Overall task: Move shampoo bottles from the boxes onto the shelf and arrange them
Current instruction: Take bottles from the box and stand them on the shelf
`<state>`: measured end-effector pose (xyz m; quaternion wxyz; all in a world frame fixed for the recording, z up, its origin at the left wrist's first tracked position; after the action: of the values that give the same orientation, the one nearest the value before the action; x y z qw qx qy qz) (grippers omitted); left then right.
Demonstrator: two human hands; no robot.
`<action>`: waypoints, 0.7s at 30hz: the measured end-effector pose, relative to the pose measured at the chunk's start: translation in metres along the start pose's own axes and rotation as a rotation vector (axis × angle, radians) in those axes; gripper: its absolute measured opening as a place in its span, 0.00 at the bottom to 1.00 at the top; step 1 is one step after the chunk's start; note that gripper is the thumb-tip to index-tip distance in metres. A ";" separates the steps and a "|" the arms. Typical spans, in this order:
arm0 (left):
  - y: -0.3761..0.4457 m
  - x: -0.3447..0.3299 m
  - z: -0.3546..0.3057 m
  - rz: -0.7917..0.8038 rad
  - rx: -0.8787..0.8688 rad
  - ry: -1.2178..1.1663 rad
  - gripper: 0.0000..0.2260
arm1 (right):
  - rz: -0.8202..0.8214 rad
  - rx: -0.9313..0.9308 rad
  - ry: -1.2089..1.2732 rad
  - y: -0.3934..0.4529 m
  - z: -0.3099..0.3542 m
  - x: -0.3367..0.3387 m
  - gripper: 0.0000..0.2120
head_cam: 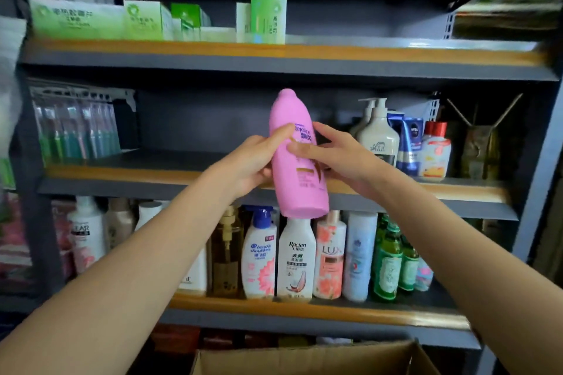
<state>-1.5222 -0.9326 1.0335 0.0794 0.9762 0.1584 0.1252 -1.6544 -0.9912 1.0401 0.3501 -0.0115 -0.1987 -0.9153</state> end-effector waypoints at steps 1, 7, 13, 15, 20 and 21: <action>0.005 0.000 -0.002 -0.004 0.034 -0.007 0.17 | -0.020 -0.045 0.039 0.003 0.002 0.003 0.24; 0.041 -0.011 -0.023 -0.094 0.032 0.134 0.20 | -0.197 -0.202 0.200 0.025 0.010 0.023 0.20; 0.070 -0.014 -0.036 0.023 0.015 0.159 0.10 | -0.382 -0.147 0.184 0.063 0.014 0.053 0.19; 0.081 -0.018 -0.035 0.033 0.013 0.168 0.11 | -0.416 -0.133 0.220 0.076 0.011 0.059 0.19; 0.108 -0.027 -0.025 -0.019 -0.007 0.232 0.17 | -0.426 -0.094 0.280 0.104 -0.009 0.056 0.30; 0.115 -0.029 -0.018 -0.039 -0.015 0.272 0.22 | -0.415 -0.075 0.269 0.108 -0.015 0.055 0.33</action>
<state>-1.5202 -1.0480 1.0669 0.0668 0.9464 0.1855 0.2559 -1.6242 -1.1044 1.0728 0.1773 0.1384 -0.1143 -0.9676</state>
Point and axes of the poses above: each hand's wrist, its own y-axis towards the middle knuckle, its own x-axis out of the back of the hand, z = x × y, the point moved 2 cm from there along y, towards the middle knuckle, and after that the axes turned 12 degrees about y, right-handed, at the moved point
